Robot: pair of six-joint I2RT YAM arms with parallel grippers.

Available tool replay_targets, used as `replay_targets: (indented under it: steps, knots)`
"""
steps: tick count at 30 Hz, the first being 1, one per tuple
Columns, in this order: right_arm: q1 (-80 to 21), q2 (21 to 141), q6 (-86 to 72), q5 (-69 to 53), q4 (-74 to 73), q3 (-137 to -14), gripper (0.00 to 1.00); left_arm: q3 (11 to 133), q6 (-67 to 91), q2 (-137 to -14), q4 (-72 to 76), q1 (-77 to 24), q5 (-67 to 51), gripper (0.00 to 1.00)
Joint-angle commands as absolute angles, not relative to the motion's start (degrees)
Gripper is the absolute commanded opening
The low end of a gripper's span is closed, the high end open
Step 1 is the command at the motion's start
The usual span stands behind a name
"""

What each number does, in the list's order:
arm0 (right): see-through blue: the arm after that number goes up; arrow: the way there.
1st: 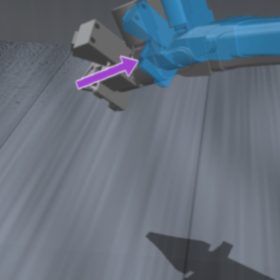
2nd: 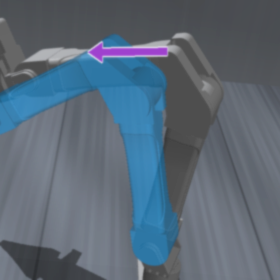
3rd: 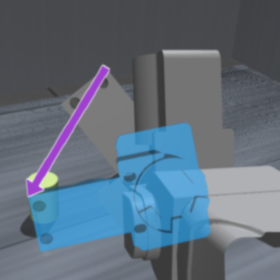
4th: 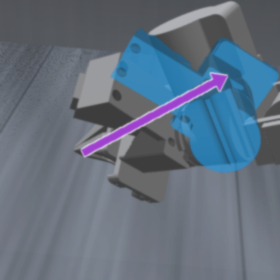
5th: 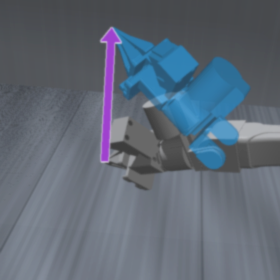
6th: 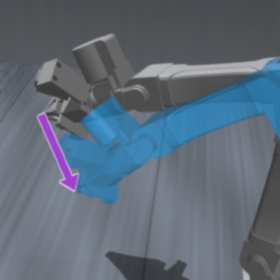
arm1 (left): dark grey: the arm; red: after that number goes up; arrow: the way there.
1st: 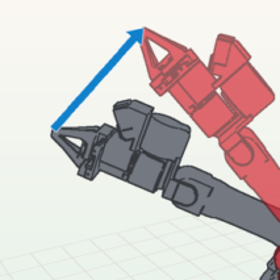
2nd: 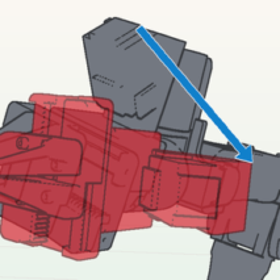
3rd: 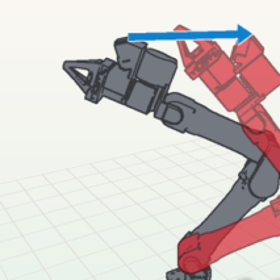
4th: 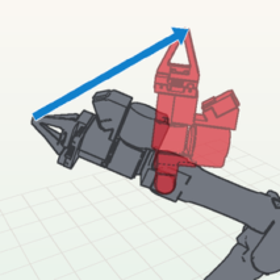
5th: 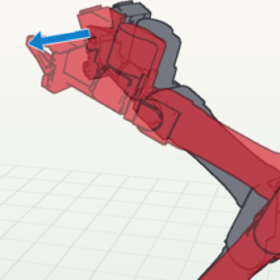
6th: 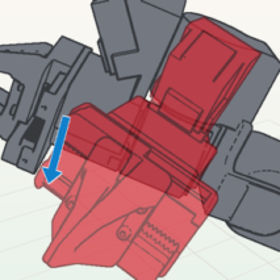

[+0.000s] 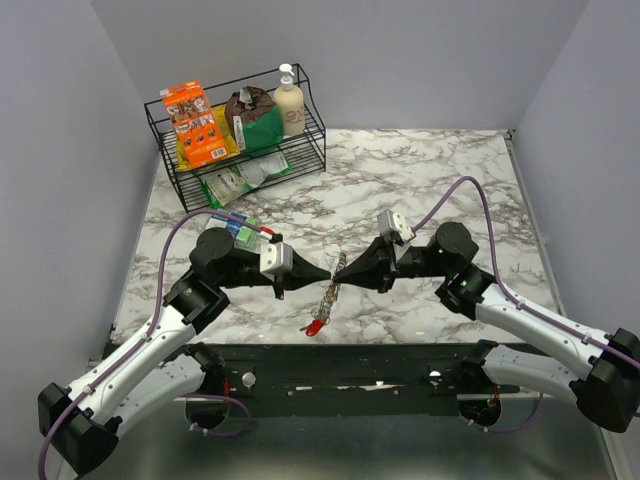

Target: Put the keys on the keyring

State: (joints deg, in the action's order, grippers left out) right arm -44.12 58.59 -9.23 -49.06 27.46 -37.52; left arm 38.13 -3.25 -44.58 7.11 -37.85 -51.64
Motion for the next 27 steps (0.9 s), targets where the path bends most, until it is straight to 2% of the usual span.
replay_targets:
  steps: [1, 6, 8, 9, 11, 12, 15, 21, 27]
  knots:
    - [-43.95, 58.54, -7.39, -46.06, 23.48, -40.08, 0.0, 39.46, -4.66, -44.03, 8.01, -38.32, -50.98, 0.0]
    - [-43.95, 58.27, -3.61, -45.0, 16.45, -42.62, 0.0, 43.24, -9.4, -43.86, 0.1, -38.32, -49.75, 0.0]
    - [-43.95, 58.36, -1.15, -45.0, 12.23, -44.29, 0.0, 45.42, -12.03, -44.03, -5.08, -38.32, -49.05, 0.07]
    - [-43.95, 58.36, -0.53, -45.0, 10.82, -44.99, 0.0, 46.22, -12.91, -44.12, -6.84, -38.32, -49.04, 0.17]
    - [-43.95, 58.53, 1.93, -45.44, 7.06, -46.75, 0.0, 48.85, -15.71, -44.99, -12.11, -38.41, -48.96, 0.27]
    - [-43.95, 58.71, 2.46, -45.53, 5.9, -47.19, 0.0, 49.82, -16.6, -45.35, -13.78, -38.41, -49.04, 0.39]
    - [-43.95, 59.67, 4.48, -46.23, 1.77, -49.21, 0.0, 53.08, -19.07, -47.37, -20.11, -38.41, -47.91, 0.57]
    - [-43.94, 62.48, 8.08, -47.81, -6.85, -52.55, 0.0, 57.3, -22.41, -50.97, -27.86, -38.58, -47.55, 0.68]
    - [-43.95, 64.33, 10.98, -47.81, -14.67, -56.33, 0.01, 62.13, -24.69, -55.28, -34.01, -39.99, -44.65, 0.68]
